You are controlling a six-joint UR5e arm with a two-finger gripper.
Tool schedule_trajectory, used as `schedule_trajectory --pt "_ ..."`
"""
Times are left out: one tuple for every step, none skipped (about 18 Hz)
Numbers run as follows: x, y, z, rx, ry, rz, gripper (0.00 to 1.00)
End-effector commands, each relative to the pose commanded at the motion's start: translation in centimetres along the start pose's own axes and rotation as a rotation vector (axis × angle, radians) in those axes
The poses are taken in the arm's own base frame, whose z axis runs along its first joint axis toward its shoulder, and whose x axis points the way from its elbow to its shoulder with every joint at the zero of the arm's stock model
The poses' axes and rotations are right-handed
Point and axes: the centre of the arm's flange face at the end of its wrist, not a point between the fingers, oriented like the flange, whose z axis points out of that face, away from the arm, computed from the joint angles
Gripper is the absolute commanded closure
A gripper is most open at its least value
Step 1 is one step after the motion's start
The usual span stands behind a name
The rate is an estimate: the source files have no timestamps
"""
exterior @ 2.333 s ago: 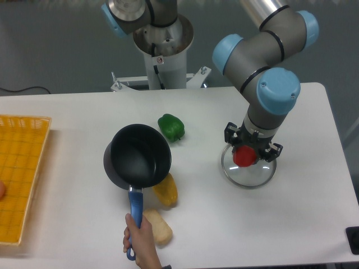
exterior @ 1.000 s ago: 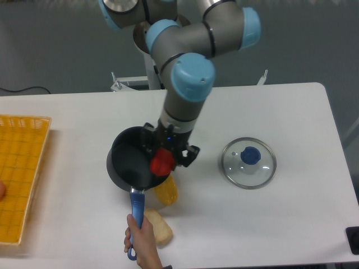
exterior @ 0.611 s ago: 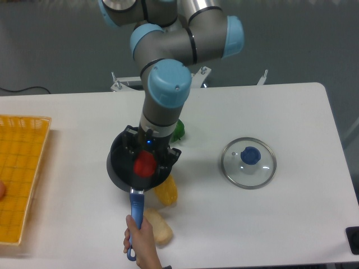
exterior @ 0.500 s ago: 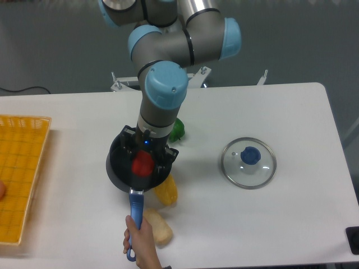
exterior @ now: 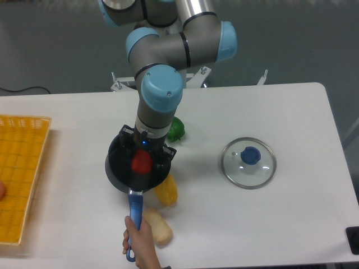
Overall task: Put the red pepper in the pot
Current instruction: 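Lower the red pepper into the saucepan and open the gripper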
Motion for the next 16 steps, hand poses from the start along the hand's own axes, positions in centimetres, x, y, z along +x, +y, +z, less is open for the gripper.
schedule_trajectory --pt "0.05 -0.05 0.11 -0.001 0.001 0.000 0.65" --pt "0.05 -0.05 0.11 -0.001 0.001 0.000 0.65" --pt "-0.02 -0.06 0.29 -0.005 0.002 -0.001 0.65" --pt "-0.04 -0.13 0.57 -0.008 0.005 0.000 0.65" --pt "-0.05 -0.12 0.58 -0.009 0.004 0.000 0.65" --pt "-0.09 -0.09 0.58 -0.012 0.000 0.000 0.61" --pt "-0.10 -0.08 0.58 -0.013 -0.001 0.000 0.58" --pt "-0.10 -0.08 0.58 -0.013 -0.001 0.000 0.57" --pt "-0.10 -0.08 0.58 -0.013 -0.001 0.001 0.55" --pt "-0.11 -0.09 0.56 -0.012 -0.002 0.001 0.50" --pt "-0.11 -0.09 0.56 -0.012 -0.002 0.004 0.46" --pt "-0.11 -0.09 0.56 -0.012 -0.002 0.005 0.43" --pt "-0.11 -0.09 0.56 -0.012 -0.002 0.005 0.43" --pt "-0.11 -0.09 0.56 -0.012 -0.002 0.005 0.43" --pt "-0.16 -0.08 0.65 -0.015 -0.003 0.006 0.42" --pt "-0.09 -0.11 0.67 -0.017 -0.004 0.007 0.40"
